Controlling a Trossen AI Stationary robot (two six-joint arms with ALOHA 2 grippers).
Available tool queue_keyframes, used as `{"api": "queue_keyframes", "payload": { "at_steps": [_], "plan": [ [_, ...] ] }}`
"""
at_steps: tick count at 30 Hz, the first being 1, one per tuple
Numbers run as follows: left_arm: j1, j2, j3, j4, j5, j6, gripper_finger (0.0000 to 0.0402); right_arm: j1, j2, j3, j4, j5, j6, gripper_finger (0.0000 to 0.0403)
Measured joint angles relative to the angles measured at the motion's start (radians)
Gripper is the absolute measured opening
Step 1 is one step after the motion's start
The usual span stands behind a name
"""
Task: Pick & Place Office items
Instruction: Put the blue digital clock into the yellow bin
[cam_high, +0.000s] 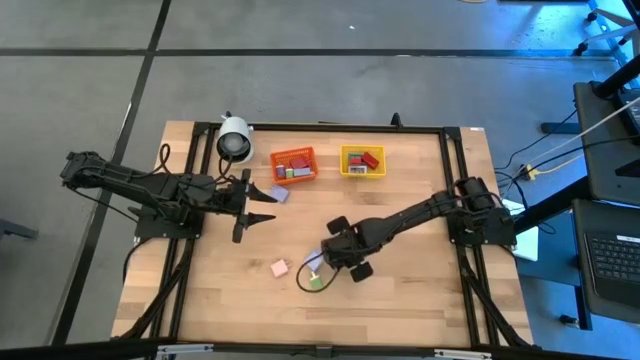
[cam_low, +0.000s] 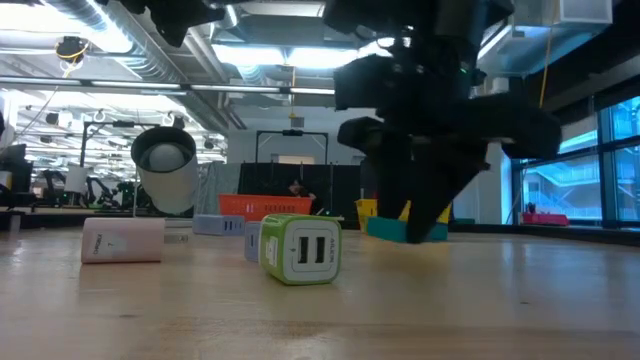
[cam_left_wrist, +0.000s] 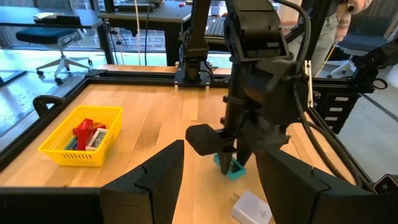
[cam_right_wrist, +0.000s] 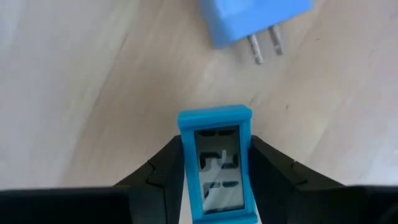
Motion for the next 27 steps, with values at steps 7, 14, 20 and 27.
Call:
{"api": "queue_keyframes", "payload": {
  "at_steps": [7, 14, 20, 27],
  "plan": [
    [0.000, 0.000, 0.000, 0.000, -0.001, -0.006, 0.0196, -0.054, 0.000, 0.030, -0.006, -0.001, 0.137, 0.0142],
    [0.000, 0.000, 0.000, 0.000, -0.001, -0.007, 0.0196, -0.118, -0.002, 0.079, -0.003, 0.044, 0.246, 0.0142],
    [0.000, 0.000, 0.000, 0.000, -0.001, -0.008, 0.0196, -0.180, -0.002, 0.124, 0.013, 0.013, 0.327, 0.0142],
    [0.000, 0.000, 0.000, 0.000, -0.001, -0.008, 0.0196, -0.252, -0.008, 0.203, 0.014, 0.083, 0.443, 0.0142]
  ]
}}
